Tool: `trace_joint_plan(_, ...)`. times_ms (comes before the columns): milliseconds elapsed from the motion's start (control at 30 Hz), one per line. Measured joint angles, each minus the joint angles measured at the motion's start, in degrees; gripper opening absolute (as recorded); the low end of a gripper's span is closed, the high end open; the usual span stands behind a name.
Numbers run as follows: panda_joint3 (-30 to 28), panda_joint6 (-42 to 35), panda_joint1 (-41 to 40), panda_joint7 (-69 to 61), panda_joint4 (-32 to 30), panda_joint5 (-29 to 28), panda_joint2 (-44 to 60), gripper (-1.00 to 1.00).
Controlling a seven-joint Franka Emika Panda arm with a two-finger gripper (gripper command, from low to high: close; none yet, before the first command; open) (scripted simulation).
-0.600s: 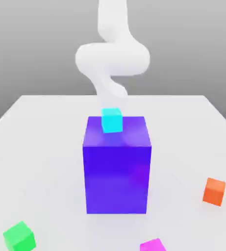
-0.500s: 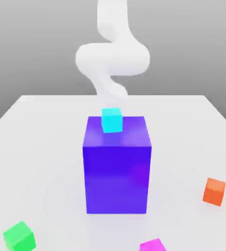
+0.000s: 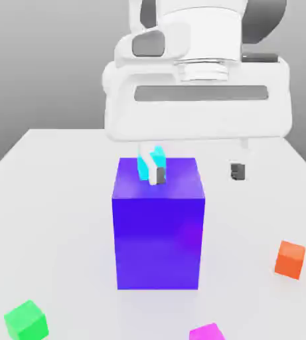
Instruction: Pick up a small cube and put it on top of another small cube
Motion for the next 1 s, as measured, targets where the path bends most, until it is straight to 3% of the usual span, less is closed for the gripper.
trace_joint_plan(333, 1.0, 6.2, 1.8, -2.5, 0.2, -1.4, 20.8, 0.0)
trace_joint_plan(500, 0.4, 13.0, 2.6, -2.2, 1.9, -2.5, 31.2, 0.0)
trace_joint_plan(533, 0.3, 14.0, 2.7, -2.1, 2.2, -2.6, 32.5, -1.0)
trace_joint_plan(767, 0.3, 14.0, 2.7, -2.1, 2.2, -2.6, 32.5, -1.0)
trace_joint_plan(900, 0.8, 8.5, 2.3, -2.7, 0.7, -1.7, 25.5, -1.0)
trace_joint_plan(1000, -2.6, 6.0, -1.3, -0.8, 0.0, 0.3, 22.5, -1.0)
